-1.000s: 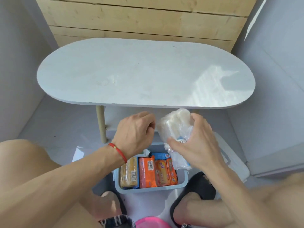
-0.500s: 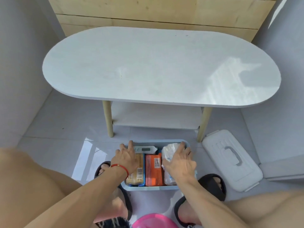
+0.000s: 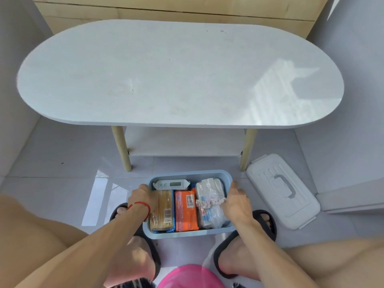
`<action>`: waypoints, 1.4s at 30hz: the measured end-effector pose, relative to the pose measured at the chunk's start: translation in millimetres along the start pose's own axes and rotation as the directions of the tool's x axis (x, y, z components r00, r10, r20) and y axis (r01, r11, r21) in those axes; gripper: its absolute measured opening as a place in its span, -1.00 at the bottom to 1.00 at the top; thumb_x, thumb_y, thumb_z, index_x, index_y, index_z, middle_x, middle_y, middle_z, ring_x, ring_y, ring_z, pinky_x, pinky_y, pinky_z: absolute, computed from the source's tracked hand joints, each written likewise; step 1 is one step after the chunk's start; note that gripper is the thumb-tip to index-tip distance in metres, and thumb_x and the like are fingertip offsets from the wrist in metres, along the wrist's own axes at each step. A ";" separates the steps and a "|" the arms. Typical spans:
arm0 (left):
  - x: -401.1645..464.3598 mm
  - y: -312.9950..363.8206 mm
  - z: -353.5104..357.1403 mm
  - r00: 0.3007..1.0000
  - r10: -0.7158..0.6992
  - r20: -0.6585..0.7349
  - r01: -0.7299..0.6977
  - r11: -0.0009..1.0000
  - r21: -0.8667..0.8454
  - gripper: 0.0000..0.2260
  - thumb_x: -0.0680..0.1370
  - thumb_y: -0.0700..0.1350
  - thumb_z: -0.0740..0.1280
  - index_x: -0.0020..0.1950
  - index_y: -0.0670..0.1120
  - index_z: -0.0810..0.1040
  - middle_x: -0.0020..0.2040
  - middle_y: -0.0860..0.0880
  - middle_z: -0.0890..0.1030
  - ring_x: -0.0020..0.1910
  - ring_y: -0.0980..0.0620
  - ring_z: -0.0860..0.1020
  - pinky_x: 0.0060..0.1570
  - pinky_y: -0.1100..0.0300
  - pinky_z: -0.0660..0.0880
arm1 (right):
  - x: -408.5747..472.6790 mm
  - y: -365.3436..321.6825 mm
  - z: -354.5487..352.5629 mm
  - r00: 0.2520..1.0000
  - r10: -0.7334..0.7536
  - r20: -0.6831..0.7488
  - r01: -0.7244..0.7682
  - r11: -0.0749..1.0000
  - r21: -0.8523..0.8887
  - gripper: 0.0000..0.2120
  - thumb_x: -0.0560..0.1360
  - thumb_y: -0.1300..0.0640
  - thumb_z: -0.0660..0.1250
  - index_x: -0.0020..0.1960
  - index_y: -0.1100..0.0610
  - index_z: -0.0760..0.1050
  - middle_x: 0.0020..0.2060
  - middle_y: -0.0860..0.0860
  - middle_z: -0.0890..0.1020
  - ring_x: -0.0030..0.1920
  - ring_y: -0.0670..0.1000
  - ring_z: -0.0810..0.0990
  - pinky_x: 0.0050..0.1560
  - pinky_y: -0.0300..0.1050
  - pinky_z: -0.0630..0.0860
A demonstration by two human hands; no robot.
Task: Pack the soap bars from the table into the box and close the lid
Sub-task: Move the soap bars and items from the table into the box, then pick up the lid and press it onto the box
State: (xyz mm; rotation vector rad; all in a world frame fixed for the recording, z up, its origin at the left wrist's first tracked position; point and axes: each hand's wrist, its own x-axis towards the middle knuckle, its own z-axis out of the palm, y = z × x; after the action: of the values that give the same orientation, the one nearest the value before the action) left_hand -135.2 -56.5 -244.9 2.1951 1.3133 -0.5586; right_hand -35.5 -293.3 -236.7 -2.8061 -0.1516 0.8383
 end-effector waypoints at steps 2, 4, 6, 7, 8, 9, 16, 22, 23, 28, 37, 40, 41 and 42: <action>0.6 5.5 -1.7 1.000 -0.015 0.010 0.015 1.000 -0.016 -0.79 0.62 -0.01 0.22 0.11 -0.13 0.45 -0.03 -0.17 0.61 -0.07 -0.16 0.59 0.00 -0.01 0.59 | 5.7 4.8 -6.4 1.000 -0.012 -0.008 0.012 0.999 0.050 -0.39 0.58 0.26 0.36 0.54 0.18 0.16 0.21 0.25 0.51 0.20 0.26 0.56 0.12 0.05 0.54; 1.3 14.2 -4.2 1.000 -0.013 0.022 0.013 0.999 -0.031 -0.79 0.62 -0.02 0.22 0.13 -0.13 0.46 -0.02 -0.17 0.61 -0.04 -0.19 0.60 0.01 -0.03 0.60 | 13.1 13.4 -14.1 0.999 -0.036 -0.004 0.037 0.995 0.088 -0.50 0.56 0.26 0.35 0.45 0.18 0.29 0.15 0.22 0.56 0.15 0.24 0.58 0.04 -0.01 0.53; 2.3 24.1 -7.3 0.999 -0.015 0.048 0.017 0.998 -0.052 -0.77 0.62 -0.04 0.22 0.19 -0.15 0.45 0.04 -0.19 0.60 0.01 -0.21 0.59 0.03 -0.05 0.59 | 23.6 26.0 -25.3 0.999 -0.044 0.000 0.043 0.979 0.199 -0.58 0.55 0.21 0.32 0.40 0.13 0.42 0.17 0.17 0.62 0.13 0.20 0.61 0.06 -0.05 0.54; 1.5 29.2 -9.8 0.998 -0.022 0.066 0.027 0.997 -0.070 -0.75 0.62 -0.04 0.22 0.22 -0.15 0.44 0.05 -0.20 0.59 0.02 -0.22 0.59 0.02 -0.05 0.59 | 29.7 33.6 -32.7 1.000 -0.014 -0.011 0.016 0.958 0.288 -0.60 0.57 0.17 0.31 0.40 0.08 0.47 0.19 0.12 0.64 0.14 0.17 0.62 0.08 -0.08 0.53; -0.9 35.1 -12.7 0.997 -0.026 0.079 0.033 0.996 -0.087 -0.73 0.62 -0.04 0.22 0.24 -0.16 0.43 0.05 -0.20 0.59 0.02 -0.21 0.59 0.02 -0.05 0.59 | 38.2 42.5 -40.3 0.999 0.041 -0.031 -0.027 0.928 0.371 -0.64 0.58 0.12 0.29 0.37 0.05 0.52 0.18 0.08 0.65 0.14 0.15 0.62 0.10 -0.09 0.52; -3.9 44.9 -13.1 0.997 -0.014 0.076 0.020 0.997 -0.077 -0.71 0.61 -0.03 0.24 0.25 -0.17 0.43 0.05 -0.20 0.57 0.01 -0.21 0.58 0.03 -0.06 0.59 | 49.0 56.4 -47.6 0.991 0.121 -0.057 -0.084 0.895 0.438 -0.71 0.59 0.09 0.28 0.29 0.05 0.57 0.12 0.06 0.65 0.13 0.15 0.61 0.11 -0.07 0.52; -75.5 151.4 27.4 0.536 0.844 -0.033 -0.819 0.529 0.224 -0.43 0.36 -0.15 0.25 0.40 -0.10 0.42 0.35 -0.18 0.42 0.32 -0.21 0.38 0.37 -0.08 0.38 | 93.2 166.9 -43.2 0.767 0.639 0.060 -0.591 0.666 0.455 -0.68 0.56 0.18 0.27 0.29 0.26 0.46 0.26 0.26 0.51 0.25 0.27 0.49 0.18 0.05 0.45; -73.9 280.6 130.9 0.439 0.801 0.408 -0.885 0.463 0.042 -0.50 0.49 -0.23 0.27 0.44 -0.14 0.42 0.47 -0.12 0.37 0.46 -0.13 0.31 0.49 0.08 0.24 | 105.0 210.4 -16.9 0.627 0.766 0.145 -0.658 0.421 0.624 -0.26 0.57 0.11 0.34 0.59 0.25 0.02 0.46 0.32 0.24 0.42 0.29 0.28 0.37 0.12 0.32; -63.5 299.7 146.6 0.459 0.760 0.460 -0.873 0.483 0.073 -0.49 0.50 -0.22 0.28 0.47 -0.15 0.38 0.49 -0.13 0.34 0.49 -0.13 0.28 0.50 0.08 0.22 | 108.6 216.2 -11.6 0.598 0.782 0.173 -0.657 0.355 0.665 -0.24 0.57 0.12 0.34 0.60 0.24 -0.01 0.46 0.32 0.24 0.42 0.29 0.29 0.38 0.13 0.32; -5.2 350.3 187.3 0.655 0.612 0.443 -0.755 0.550 0.357 -0.33 0.51 -0.15 0.28 0.57 -0.17 0.07 0.62 -0.11 -0.07 0.58 -0.17 -0.01 0.50 -0.06 0.19 | 127.8 224.0 5.8 0.473 0.818 0.326 -0.647 0.072 0.759 -0.34 0.56 0.08 0.33 0.51 0.31 0.12 0.43 0.30 0.33 0.38 0.29 0.39 0.40 0.14 0.38; -10.1 373.6 212.6 0.819 0.441 0.367 -0.538 0.812 0.224 -0.34 0.39 -0.03 0.36 0.45 -0.12 0.25 0.38 -0.13 0.32 0.35 -0.22 0.32 0.31 -0.11 0.41 | 141.4 227.4 6.8 0.327 0.878 0.348 -0.635 -0.068 0.769 -0.21 0.50 -0.14 0.34 0.54 0.22 0.10 0.41 0.23 0.30 0.36 0.25 0.32 0.26 0.12 0.36; -28.1 380.6 198.5 0.756 0.598 0.265 -0.653 0.717 0.245 -0.55 0.41 -0.07 0.34 0.25 -0.17 0.39 0.31 -0.11 0.33 0.24 -0.21 0.33 0.23 -0.05 0.42 | 130.3 231.5 5.9 0.285 0.887 0.363 -0.620 -0.119 0.775 -0.26 0.50 -0.18 0.26 0.51 0.20 0.16 0.36 0.23 0.32 0.30 0.26 0.34 0.07 0.13 0.34; -37.0 382.8 194.1 0.713 0.661 0.236 -0.701 0.658 0.275 -0.63 0.44 -0.10 0.31 0.21 -0.20 0.42 0.30 -0.14 0.34 0.20 -0.23 0.35 0.25 -0.03 0.39 | 126.7 232.9 4.7 0.270 0.888 0.371 -0.614 -0.137 0.777 -0.28 0.49 -0.19 0.23 0.50 0.20 0.18 0.35 0.23 0.33 0.29 0.27 0.34 0.07 0.14 0.33; -45.8 382.8 189.7 0.671 0.713 0.202 -0.736 0.609 0.297 -0.69 0.48 -0.14 0.28 0.18 -0.22 0.45 0.30 -0.17 0.36 0.18 -0.25 0.37 0.27 -0.02 0.37 | 122.6 234.2 3.0 0.259 0.887 0.381 -0.611 -0.156 0.776 -0.30 0.49 -0.20 0.20 0.48 0.20 0.22 0.34 0.24 0.33 0.28 0.27 0.34 0.11 0.17 0.34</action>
State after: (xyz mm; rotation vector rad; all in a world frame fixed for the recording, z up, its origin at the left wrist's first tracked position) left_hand 169.8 -356.8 -282.4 2.7109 0.1740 -0.5431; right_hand 74.0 -501.4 -357.5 -1.6102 1.7558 0.3315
